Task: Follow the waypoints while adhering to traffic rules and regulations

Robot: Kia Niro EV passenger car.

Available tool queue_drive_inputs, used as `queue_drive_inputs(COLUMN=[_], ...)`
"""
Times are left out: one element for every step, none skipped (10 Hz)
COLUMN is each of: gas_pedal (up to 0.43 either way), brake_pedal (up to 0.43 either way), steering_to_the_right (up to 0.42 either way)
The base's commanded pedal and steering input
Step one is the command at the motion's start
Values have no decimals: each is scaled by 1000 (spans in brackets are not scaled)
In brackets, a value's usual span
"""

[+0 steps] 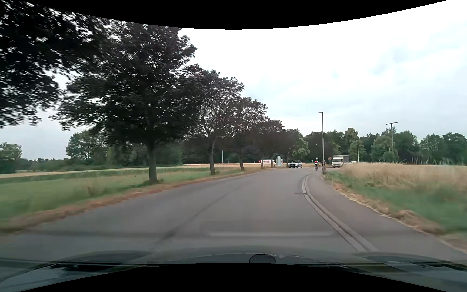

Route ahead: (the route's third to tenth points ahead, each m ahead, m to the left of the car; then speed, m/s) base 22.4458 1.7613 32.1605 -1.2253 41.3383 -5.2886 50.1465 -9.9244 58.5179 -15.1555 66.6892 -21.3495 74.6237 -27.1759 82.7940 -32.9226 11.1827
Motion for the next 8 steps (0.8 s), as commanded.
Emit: queue_drive_inputs(gas_pedal=[59,59,47,20,0,0,0,0], brake_pedal=[0,0,0,0,0,0,0,0], steering_to_the_right=[70,70,70,70,70,70,66,63])
